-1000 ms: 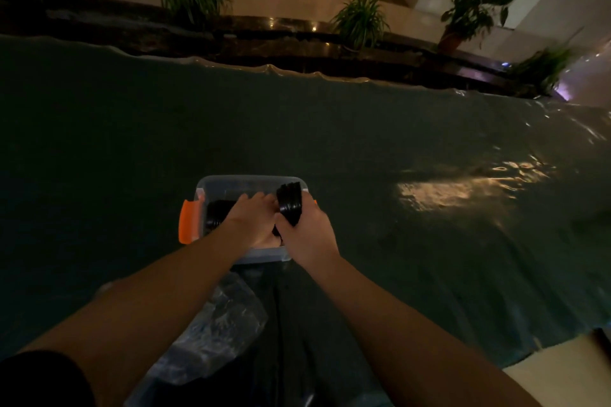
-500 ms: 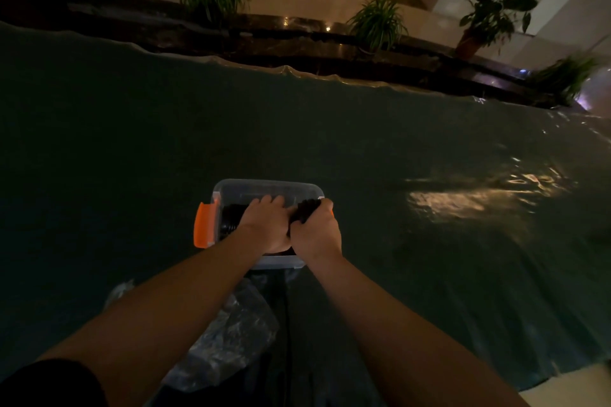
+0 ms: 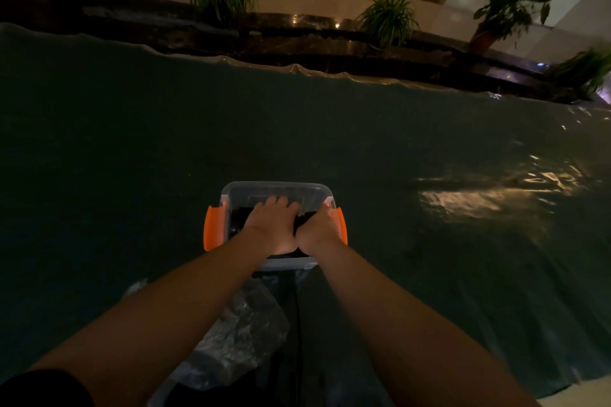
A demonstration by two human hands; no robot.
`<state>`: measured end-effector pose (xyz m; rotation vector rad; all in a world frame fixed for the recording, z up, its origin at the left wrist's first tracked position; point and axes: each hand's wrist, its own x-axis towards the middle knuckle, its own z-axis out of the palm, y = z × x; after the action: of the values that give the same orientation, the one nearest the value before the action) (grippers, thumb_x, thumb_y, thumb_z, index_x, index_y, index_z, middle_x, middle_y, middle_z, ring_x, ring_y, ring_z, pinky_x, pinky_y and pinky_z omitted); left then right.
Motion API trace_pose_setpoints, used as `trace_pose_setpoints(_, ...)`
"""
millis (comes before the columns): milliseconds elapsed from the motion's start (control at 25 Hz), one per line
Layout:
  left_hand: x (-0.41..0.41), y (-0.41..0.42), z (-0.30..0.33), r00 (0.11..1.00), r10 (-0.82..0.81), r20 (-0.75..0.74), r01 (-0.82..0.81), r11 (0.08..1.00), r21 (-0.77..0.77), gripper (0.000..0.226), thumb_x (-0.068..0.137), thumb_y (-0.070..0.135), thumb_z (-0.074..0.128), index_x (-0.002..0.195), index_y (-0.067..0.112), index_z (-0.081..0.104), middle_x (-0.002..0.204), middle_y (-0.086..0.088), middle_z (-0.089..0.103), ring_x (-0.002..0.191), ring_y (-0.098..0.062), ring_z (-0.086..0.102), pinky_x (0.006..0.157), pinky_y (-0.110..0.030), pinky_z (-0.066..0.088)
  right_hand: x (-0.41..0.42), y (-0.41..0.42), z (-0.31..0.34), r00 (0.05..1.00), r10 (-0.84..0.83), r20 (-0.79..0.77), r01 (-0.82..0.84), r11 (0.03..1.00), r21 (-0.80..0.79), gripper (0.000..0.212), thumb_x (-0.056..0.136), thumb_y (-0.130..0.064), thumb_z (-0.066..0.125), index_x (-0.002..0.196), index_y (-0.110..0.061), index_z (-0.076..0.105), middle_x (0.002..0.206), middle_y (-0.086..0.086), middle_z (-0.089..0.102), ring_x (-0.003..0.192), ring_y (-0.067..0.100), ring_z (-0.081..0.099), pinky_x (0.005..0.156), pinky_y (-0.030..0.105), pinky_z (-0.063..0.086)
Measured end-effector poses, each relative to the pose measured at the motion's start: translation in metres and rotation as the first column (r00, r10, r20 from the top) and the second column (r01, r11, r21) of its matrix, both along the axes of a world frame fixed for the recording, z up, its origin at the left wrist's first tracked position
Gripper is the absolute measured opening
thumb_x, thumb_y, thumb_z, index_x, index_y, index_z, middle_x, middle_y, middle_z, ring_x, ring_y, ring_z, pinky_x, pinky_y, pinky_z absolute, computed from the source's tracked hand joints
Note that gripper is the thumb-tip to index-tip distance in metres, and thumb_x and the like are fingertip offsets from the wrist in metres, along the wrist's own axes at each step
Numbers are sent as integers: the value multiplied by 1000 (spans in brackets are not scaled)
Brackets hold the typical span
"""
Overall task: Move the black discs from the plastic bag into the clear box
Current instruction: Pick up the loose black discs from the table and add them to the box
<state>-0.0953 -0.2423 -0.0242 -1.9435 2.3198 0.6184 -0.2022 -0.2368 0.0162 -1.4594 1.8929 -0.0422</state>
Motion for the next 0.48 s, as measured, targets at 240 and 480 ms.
trace_pose_setpoints(240, 23, 2, 5, 991, -91, -100, 101, 990, 96, 87, 66, 70, 68, 139, 29, 45, 138, 1, 52, 126, -22, 47, 110, -46, 36, 13, -21, -2, 972, -194, 131, 152, 949, 277, 57, 104, -25, 46, 156, -8, 28, 144, 19, 52, 131, 29, 51, 115, 39, 37)
trace_pose_setpoints(480, 20, 3, -6, 997, -79, 2, 79, 997, -12, 95, 67, 73, 68, 144, 25, 41, 144, -2, 51, 131, -26, 46, 113, -50, 32, 10, -21, 10, 856, -408, 319, 314, 898, 308, 25, 99, -20, 43, 115, -10, 59, 97, 11, 66, 92, 23, 64, 97, 40, 53)
